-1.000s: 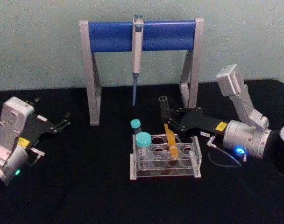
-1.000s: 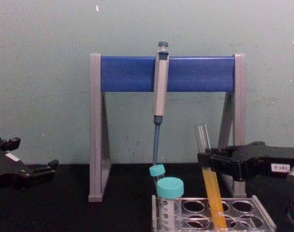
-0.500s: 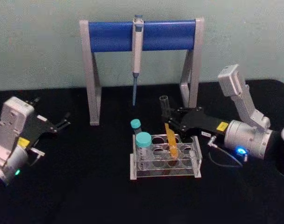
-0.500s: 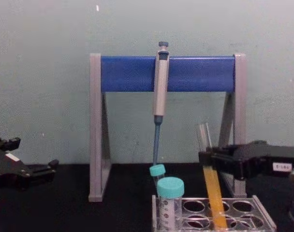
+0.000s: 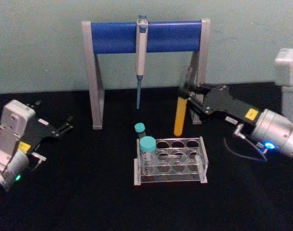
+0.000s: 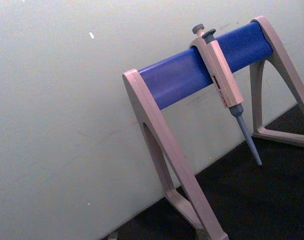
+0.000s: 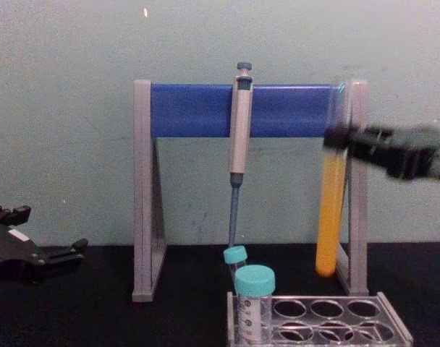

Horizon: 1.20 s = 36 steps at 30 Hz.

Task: Pick up the test tube from the test tube rack, shake it, then place it back into the test tube rack.

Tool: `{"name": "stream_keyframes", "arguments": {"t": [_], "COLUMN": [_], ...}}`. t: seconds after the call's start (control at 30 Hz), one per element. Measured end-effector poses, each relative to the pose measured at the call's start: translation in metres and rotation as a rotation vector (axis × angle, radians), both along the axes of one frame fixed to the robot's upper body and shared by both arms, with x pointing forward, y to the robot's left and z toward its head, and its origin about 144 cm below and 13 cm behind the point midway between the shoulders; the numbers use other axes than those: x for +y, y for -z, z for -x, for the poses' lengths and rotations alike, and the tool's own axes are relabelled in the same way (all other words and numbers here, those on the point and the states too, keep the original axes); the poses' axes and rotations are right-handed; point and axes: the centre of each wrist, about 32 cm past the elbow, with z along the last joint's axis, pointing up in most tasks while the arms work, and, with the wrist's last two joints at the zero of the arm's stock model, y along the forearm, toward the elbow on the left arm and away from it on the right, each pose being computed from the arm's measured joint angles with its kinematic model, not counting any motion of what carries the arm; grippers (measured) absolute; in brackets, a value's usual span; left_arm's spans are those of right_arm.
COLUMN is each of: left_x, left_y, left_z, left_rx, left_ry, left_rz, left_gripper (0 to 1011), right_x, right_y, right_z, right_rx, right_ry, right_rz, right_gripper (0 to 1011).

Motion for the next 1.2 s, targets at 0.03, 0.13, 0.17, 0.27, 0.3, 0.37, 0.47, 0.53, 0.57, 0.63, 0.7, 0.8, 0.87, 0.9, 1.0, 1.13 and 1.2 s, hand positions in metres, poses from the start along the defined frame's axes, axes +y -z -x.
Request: {"name": "stream_keyframes", "arguments": {"t": [0.03, 0.13, 0.17, 0.27, 0.3, 0.37, 0.47, 0.53, 0.57, 0.63, 0.7, 0.8, 0.87, 0.9, 1.0, 1.13, 1.2], "left_x": [0.000, 0.000, 0.000, 0.000, 0.000, 0.000, 0.000, 0.000, 0.000, 0.000, 0.000, 0.000, 0.000, 0.000, 0.000, 0.000, 0.000], "left_y": [0.000, 0.000, 0.000, 0.000, 0.000, 0.000, 0.000, 0.000, 0.000, 0.000, 0.000, 0.000, 0.000, 0.000, 0.000, 0.000, 0.000], "left_z": [0.000, 0.000, 0.000, 0.000, 0.000, 0.000, 0.000, 0.000, 0.000, 0.000, 0.000, 0.000, 0.000, 0.000, 0.000, 0.000, 0.000], "left_rx": [0.000, 0.000, 0.000, 0.000, 0.000, 0.000, 0.000, 0.000, 0.000, 0.000, 0.000, 0.000, 0.000, 0.000, 0.000, 0.000, 0.000], "left_ry": [0.000, 0.000, 0.000, 0.000, 0.000, 0.000, 0.000, 0.000, 0.000, 0.000, 0.000, 0.000, 0.000, 0.000, 0.000, 0.000, 0.000], "left_rz": [0.000, 0.000, 0.000, 0.000, 0.000, 0.000, 0.000, 0.000, 0.000, 0.000, 0.000, 0.000, 0.000, 0.000, 0.000, 0.000, 0.000], "left_gripper": [1001, 1001, 1002, 1001, 1001, 1001, 1001, 1001, 1001, 1001, 1001, 1001, 1001, 1001, 1001, 1001, 1001], "right_x": [-0.002, -0.007, -0.007, -0.009, -0.010, -0.010, -0.011, -0.011, -0.010, -0.010, -0.011, -0.011, -0.010, -0.010, -0.009, -0.011, -0.013], "right_y": [-0.001, -0.002, -0.002, -0.001, 0.000, 0.000, 0.001, 0.001, 0.001, 0.001, 0.001, 0.001, 0.001, 0.000, -0.001, -0.003, -0.004], "right_z": [0.002, 0.005, 0.005, 0.006, 0.007, 0.007, 0.008, 0.008, 0.008, 0.008, 0.008, 0.008, 0.008, 0.008, 0.006, 0.005, 0.005], "right_rx": [-0.032, -0.089, -0.089, -0.120, -0.125, -0.136, -0.144, -0.148, -0.149, -0.151, -0.151, -0.153, -0.155, -0.156, -0.155, -0.145, -0.133], "right_ry": [-0.002, 0.000, 0.000, 0.008, 0.010, 0.014, 0.019, 0.021, 0.021, 0.022, 0.024, 0.024, 0.021, 0.012, -0.024, -0.076, -0.113], "right_rz": [-0.023, -0.060, -0.060, -0.081, -0.084, -0.089, -0.089, -0.089, -0.089, -0.088, -0.088, -0.088, -0.089, -0.088, -0.089, -0.086, -0.085], "right_gripper": [221, 221, 221, 221, 221, 221, 221, 221, 221, 221, 221, 221, 221, 221, 221, 221, 221]}}
